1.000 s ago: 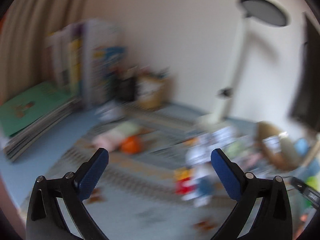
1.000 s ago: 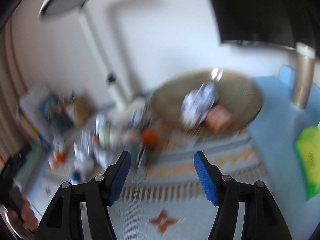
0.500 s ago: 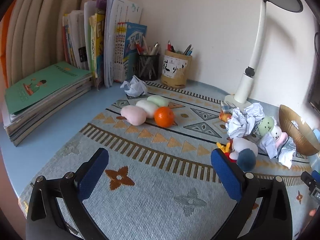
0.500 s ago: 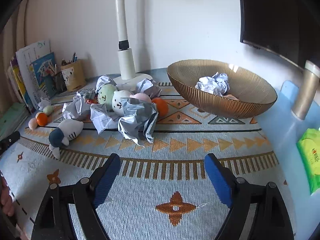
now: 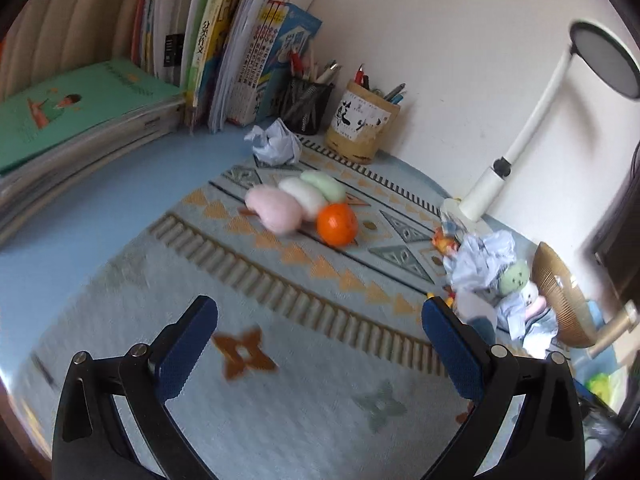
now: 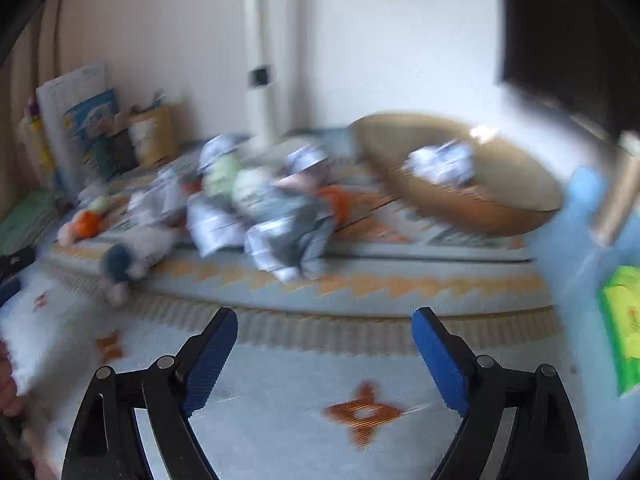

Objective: Organize objects
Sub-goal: 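Grasp a paper ball with the left gripper while the right grasps the orange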

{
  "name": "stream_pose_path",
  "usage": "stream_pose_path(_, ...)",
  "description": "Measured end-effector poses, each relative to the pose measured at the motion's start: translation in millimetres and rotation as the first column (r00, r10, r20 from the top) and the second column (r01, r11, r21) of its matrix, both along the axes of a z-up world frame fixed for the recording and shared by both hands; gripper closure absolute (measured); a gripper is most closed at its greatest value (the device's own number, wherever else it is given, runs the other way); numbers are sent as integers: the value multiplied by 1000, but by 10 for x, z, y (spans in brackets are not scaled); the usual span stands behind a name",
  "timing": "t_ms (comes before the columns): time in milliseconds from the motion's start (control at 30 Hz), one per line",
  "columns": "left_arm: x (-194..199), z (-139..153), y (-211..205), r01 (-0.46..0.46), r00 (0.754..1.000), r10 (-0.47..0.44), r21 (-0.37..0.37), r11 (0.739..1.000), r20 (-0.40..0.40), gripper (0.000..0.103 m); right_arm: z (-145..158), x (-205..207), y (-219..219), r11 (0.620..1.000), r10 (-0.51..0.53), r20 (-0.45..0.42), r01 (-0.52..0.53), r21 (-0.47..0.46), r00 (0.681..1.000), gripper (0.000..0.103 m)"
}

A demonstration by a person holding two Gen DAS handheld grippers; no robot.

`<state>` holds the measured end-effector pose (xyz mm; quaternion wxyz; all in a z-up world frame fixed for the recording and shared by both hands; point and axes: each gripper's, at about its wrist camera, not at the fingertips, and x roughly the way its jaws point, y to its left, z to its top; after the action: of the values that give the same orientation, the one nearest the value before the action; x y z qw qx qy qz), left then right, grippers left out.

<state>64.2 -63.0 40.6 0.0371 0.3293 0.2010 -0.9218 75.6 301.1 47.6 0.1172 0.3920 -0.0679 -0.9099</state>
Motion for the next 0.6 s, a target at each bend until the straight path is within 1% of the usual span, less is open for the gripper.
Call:
stream_pose_path(33, -79, 101, -118, -18, 1000, 18, -35, 999, -10, 1, 104, -4, -141, 996, 66, -14, -67, -60, 998, 15)
stream_pose_path(67, -158, 175, -188, -32, 999, 31, -65, 997, -8, 1, 216, -11, -328, 989, 122, -42, -125, -73, 992, 15)
stream_pose_path(100, -279, 247, -252, -32, 999, 33, -101, 994, 9, 1, 336, -35, -599, 983, 178, -72, -181, -37, 981, 15)
stream_pose_path(133, -455, 317, -318, -16, 999, 21, -143, 990, 31, 1, 421, -108, -935, 972, 236, -83, -235, 20, 968, 14)
stream_pose_path(167, -578, 348, -371, 0, 999, 6, -164, 986, 36, 1, 433, -193, -1171, 961, 275, -68, -272, 45, 959, 14)
stream_pose_path(200, -707, 366, -431, 13, 999, -6, -183, 983, 40, 1, 407, -326, -1433, 948, 315, -33, -313, 49, 949, 14)
stream_pose_path(233, -898, 367, -517, 7, 999, 3, -203, 979, 49, 1, 341, -508, -1704, 934, 355, 14, -355, 24, 935, 14)
stream_pose_path(267, -1035, 344, -583, 8, 998, 4, -202, 979, 60, 1, 279, -642, -1873, 926, 378, 45, -379, -3, 924, 15)
stream_pose_path(333, -1410, 244, -735, 27, 995, -11, -160, 987, 100, 1, 71, -1037, -2231, 916, 400, 98, -395, -67, 911, 21)
stream_pose_path(400, -1692, 126, -818, 37, 991, -20, -133, 990, 131, 1, -113, -1299, -2409, 930, 368, 133, -363, -59, 920, 25)
stream_pose_path(433, -1861, 37, -842, 37, 989, -16, -138, 990, 146, 1, -245, -1487, -2485, 942, 335, 166, -329, -65, 927, 30)
stream_pose_path(467, -1975, -25, -853, 36, 987, -13, -146, 989, 157, 2, -328, -1606, -2523, 949, 314, 182, -303, -88, 932, 35)
stream_pose_path(500, -2084, -83, -864, 41, 986, -17, -141, 989, 167, 2, -411, -1712, -2530, 949, 307, 194, -283, -141, 932, 35)
stream_pose_path(533, -2145, -124, -875, 49, 986, -29, -122, 991, 167, 2, -414, -1764, -2527, 947, 298, 166, -270, -172, 940, 34)
stream_pose_path(567, -2183, -157, -887, 56, 986, -39, -100, 993, 162, 3, -397, -1789, -2546, 944, 307, 146, -281, -173, 940, 34)
stream_pose_path(600, -2189, -190, -894, 59, 988, -47, -75, 995, 149, 3, -383, -1808, -2577, 943, 316, 133, -295, -156, 939, 34)
